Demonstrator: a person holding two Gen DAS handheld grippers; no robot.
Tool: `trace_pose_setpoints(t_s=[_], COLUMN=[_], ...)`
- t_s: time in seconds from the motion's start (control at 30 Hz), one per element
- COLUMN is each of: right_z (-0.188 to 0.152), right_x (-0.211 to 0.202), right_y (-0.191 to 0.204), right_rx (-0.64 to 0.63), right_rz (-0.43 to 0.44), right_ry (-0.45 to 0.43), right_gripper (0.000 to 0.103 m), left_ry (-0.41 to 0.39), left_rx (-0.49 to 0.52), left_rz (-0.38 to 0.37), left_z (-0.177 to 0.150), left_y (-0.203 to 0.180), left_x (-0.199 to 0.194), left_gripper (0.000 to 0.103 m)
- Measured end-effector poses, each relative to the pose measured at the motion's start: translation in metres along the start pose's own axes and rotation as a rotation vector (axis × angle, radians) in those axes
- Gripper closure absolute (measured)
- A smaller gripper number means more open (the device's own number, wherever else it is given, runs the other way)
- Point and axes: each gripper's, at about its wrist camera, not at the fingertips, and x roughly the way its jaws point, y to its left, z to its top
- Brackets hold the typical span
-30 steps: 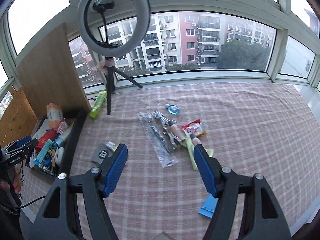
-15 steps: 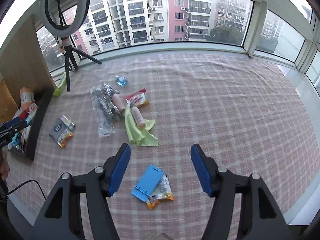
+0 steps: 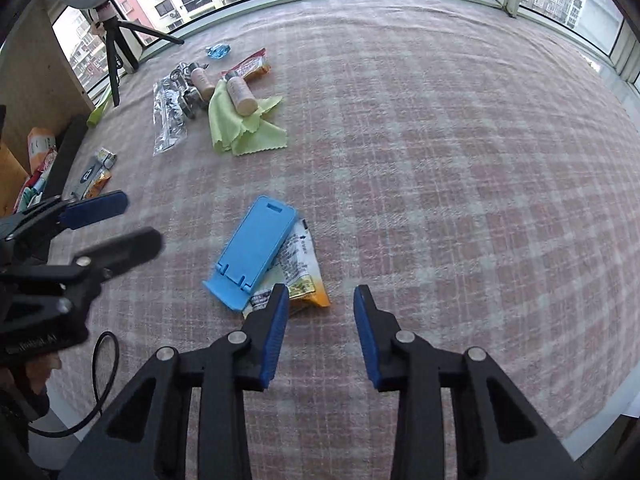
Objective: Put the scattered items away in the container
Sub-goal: 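Move both tools back to the blue phone stand and the snack packet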
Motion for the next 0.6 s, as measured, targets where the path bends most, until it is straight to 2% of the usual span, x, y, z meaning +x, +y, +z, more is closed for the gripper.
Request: trace_pose_setpoints(t_s=[0.27,0.5,0.6], right_z=[-0.002,0.0,-0.003], right_x=[0.003,0.002,0.001], right_y=[-0.003,-0.009,-0.004], right_rx=[-0.002,0.004,-0.03], right_rz=[0.008,0.031,0.01], right_ry=[-0.005,0.012,0.007], right_gripper=[0.07,0.07,0.07], left_ry=[0.04,0.061,0.074], left_rx=[0.042,0.028,0.049], left_rz=[0.018,0.018,0.016], left_z=[0.012,0.024,0.026], left_y=[-0.021,-0.019,-0.02], left_x=[0.023,0.033,0.035], left_gripper=[0.041,0.043,0.043])
